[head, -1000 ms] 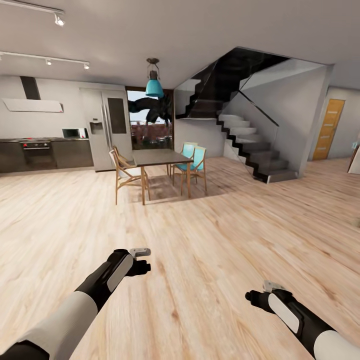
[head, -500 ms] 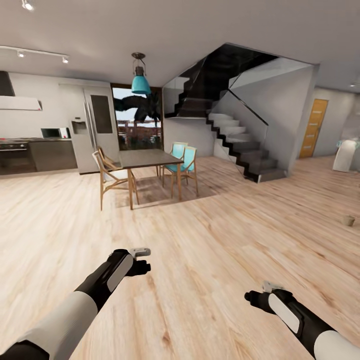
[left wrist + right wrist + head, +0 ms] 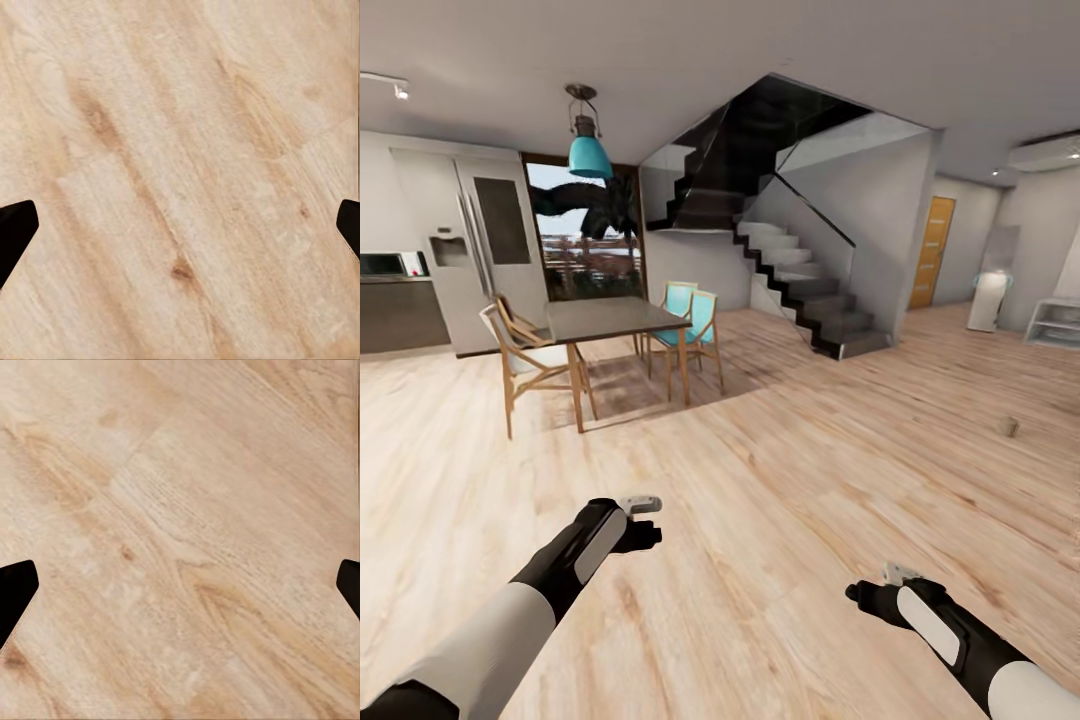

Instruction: Place each of the two pumpkins and all three candles from the living room inside a cabinet in the living room (use any cabinet), then make sure every cabinet is closed, and position the cauldron so it is next to a table in the living room.

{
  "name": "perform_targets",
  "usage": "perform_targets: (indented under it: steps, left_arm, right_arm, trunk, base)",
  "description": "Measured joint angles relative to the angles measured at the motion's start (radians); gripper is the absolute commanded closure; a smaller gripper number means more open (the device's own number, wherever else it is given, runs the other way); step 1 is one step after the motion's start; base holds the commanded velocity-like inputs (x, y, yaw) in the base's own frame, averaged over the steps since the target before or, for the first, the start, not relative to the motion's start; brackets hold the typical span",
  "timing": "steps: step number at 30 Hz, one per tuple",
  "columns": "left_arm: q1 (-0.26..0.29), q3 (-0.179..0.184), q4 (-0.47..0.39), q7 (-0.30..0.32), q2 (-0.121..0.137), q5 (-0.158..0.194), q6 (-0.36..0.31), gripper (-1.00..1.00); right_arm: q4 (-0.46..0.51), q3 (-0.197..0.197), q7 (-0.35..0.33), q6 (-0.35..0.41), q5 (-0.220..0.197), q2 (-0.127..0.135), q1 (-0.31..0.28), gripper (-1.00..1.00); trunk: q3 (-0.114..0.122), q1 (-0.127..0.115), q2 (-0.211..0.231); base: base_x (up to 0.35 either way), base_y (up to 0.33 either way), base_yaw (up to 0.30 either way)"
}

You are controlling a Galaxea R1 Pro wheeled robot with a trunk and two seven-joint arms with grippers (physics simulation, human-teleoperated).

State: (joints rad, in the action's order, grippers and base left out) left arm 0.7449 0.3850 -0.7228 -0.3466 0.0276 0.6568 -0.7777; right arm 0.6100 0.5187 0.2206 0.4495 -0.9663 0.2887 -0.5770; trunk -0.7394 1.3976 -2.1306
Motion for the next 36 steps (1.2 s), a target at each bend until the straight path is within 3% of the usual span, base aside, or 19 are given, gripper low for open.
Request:
perform_targets:
  steps: [23, 36]
  left_arm:
    - [0.0, 0.002, 0.001, 0.0, -0.001, 0.0, 0.0, -1.0]
    - [0.0, 0.002, 0.001, 0.0, -0.001, 0.0, 0.0, -1.0]
  right_arm:
    - [0.0, 0.001, 0.003, -0.01, 0.001, 0.0, 0.0, -1.0]
    - [0.0, 0.0, 0.002, -0.005, 0.001, 0.0, 0.0, -1.0]
  trunk:
    - [-0.019, 0.0, 0.0]
    - [-0.022, 0.0, 0.0]
  base:
    - [0.331, 0.058, -0.246]
    - [0.336, 0.0, -0.089]
